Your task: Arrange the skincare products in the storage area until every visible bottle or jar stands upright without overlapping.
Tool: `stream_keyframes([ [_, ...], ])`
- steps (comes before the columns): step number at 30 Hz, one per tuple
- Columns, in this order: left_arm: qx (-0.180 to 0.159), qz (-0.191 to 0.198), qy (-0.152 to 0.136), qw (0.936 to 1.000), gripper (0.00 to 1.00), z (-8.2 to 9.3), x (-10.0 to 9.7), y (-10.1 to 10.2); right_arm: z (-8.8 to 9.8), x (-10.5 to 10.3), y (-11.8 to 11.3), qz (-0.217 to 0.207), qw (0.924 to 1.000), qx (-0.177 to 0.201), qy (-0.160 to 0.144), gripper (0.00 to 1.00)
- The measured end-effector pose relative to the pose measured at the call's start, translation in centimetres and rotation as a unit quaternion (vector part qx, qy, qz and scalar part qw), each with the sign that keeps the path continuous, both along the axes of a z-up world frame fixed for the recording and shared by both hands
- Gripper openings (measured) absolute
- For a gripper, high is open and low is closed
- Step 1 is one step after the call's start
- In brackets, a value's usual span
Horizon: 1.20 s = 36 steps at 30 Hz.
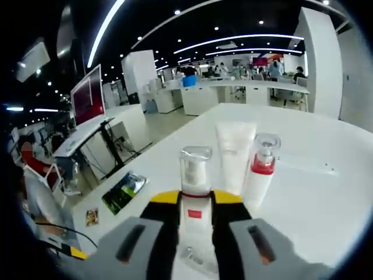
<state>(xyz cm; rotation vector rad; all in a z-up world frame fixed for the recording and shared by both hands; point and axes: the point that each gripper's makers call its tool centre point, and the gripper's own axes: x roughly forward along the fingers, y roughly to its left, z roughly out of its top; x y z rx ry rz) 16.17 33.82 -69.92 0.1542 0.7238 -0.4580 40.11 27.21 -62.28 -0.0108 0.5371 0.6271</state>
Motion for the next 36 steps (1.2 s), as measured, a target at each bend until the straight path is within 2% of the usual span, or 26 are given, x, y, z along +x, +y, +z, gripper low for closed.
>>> stream_keyframes([
  [10, -0.004, 0.003, -0.001, 1.0, 0.29, -0.1, 0.1, 0.2, -3.2, 1.4, -0.6, -0.031, 0.9993, -0.023, 0.002, 0.2],
  [12, -0.004, 0.006, -0.002, 1.0, 0.28, -0.1, 0.1, 0.3, -3.5, 1.7, -0.6, -0.037, 0.9988, -0.031, -0.01, 0.2],
  [15, -0.007, 0.008, -0.001, 0.9999, 0.29, -0.1, 0.1, 0.3, -4.0, 1.8, -0.3, -0.039, 0.9988, -0.03, -0.007, 0.2],
  [31, -0.022, 0.011, 0.004, 0.9997, 0.3, -0.2, -0.1, 0.2, -6.3, 2.6, -1.1, -0.063, 0.9964, -0.053, -0.023, 0.2],
  [32, -0.022, 0.01, 0.004, 0.9997, 0.3, -0.2, -0.1, 0.1, -6.0, 2.8, -1.0, -0.065, 0.9963, -0.047, -0.032, 0.2],
  [36, -0.021, 0.008, 0.003, 0.9997, 0.3, -0.2, 0.0, 0.1, -5.6, 2.8, -1.4, -0.07, 0.9956, -0.049, -0.038, 0.2],
])
